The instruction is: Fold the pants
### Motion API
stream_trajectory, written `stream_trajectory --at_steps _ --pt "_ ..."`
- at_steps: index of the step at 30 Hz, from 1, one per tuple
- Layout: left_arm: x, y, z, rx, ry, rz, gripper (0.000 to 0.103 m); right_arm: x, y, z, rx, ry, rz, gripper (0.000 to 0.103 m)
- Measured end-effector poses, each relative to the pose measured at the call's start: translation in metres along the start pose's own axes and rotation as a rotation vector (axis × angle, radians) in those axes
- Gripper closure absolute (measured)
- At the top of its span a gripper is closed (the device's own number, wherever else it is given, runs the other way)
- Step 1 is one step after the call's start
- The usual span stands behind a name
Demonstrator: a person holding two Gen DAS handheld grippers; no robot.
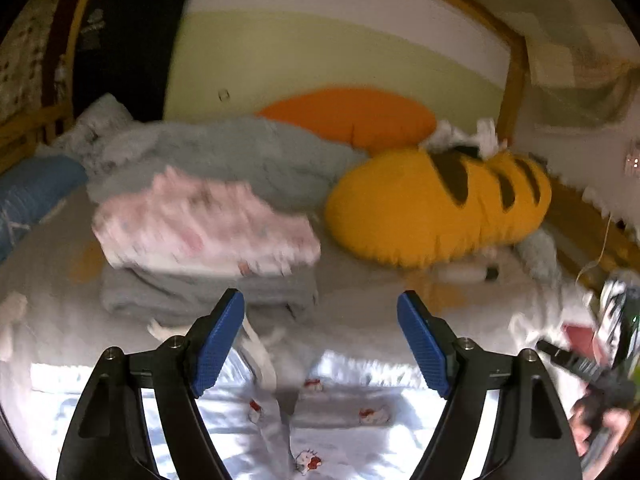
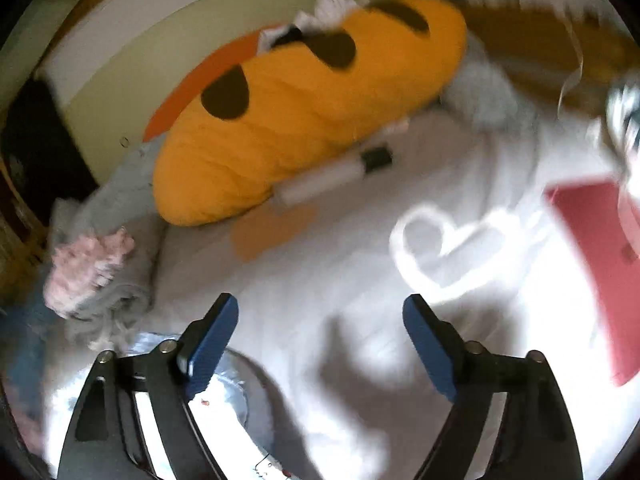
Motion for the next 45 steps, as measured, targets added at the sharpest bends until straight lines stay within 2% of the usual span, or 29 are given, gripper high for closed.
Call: stream_trajectory --at_steps 4,5,6,9,13,16,17,18,20,22,27,31,34,35,37,45 --pt "-0.034 -0.038 -0.001 -0.086 0.069 0.095 0.026 -0.029 -0.011 -0.001 0.021 -0.012 0.105 0.043" --pt "-0.038 -0.043 0.000 -0.084 0.064 0.110 0.026 -0.037 -0.017 0.002 0.039 -0.020 0.138 0.054" --pt "-0.044 -0.046 0.002 -0.074 0.044 0.127 0.026 -0.044 -0.022 0.007 0.054 -0.018 0.175 0.059" --pt "-0.050 -0.050 0.005 -0.050 0.015 0.148 0.027 -0.055 -0.035 0.021 0.113 -0.006 0.220 0.065" --pt "-0.043 -0.047 0.006 -0.061 0.014 0.127 0.027 -0.051 -0.054 0.037 0.185 -0.082 0.199 0.065" --pt "-0.033 -0.044 0.010 -0.053 0.022 0.103 0.027 -0.039 -0.079 0.047 0.204 -0.088 0.186 0.065" --pt "-0.032 -0.043 0.012 -0.048 0.021 0.097 0.027 -0.036 -0.088 0.051 0.216 -0.087 0.195 0.069" --pt "-0.029 -0.043 0.015 -0.039 0.015 0.091 0.027 -0.034 -0.102 0.054 0.233 -0.087 0.219 0.082" --pt "-0.028 -0.042 0.018 -0.026 -0.006 0.084 0.027 -0.033 -0.122 0.054 0.217 -0.096 0.263 0.097" --pt "-0.029 -0.043 0.024 -0.005 -0.020 0.085 0.027 -0.027 -0.137 0.053 0.201 -0.108 0.263 0.097" --pt "-0.027 -0.043 0.040 0.071 -0.063 0.079 0.029 0.010 -0.186 0.069 0.272 -0.104 0.222 0.097" --pt "-0.017 -0.041 0.043 0.072 -0.078 0.047 0.029 0.033 -0.210 0.075 0.311 -0.102 0.214 0.093" --pt "-0.017 -0.040 0.043 0.060 -0.071 0.047 0.029 0.048 -0.227 0.069 0.394 -0.159 0.197 0.079" --pt "-0.018 -0.041 0.042 0.056 -0.072 0.051 0.029 0.049 -0.228 0.066 0.410 -0.173 0.195 0.075" --pt "-0.020 -0.042 0.041 0.050 -0.074 0.057 0.029 0.057 -0.231 0.058 0.422 -0.180 0.193 0.074" --pt "-0.026 -0.045 0.035 0.039 -0.076 0.076 0.029 0.075 -0.227 0.029 0.349 -0.070 0.262 0.071"
Point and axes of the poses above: each gripper's, at about its wrist camera, not at the fingertips, and x roughly against the way its jaws point, z to its left, y to its top, the point moved 4 cm from there along -x, roughly the way its jaws point, and after that the axes turned 14 degrees about -x, right-handed, at the moved point
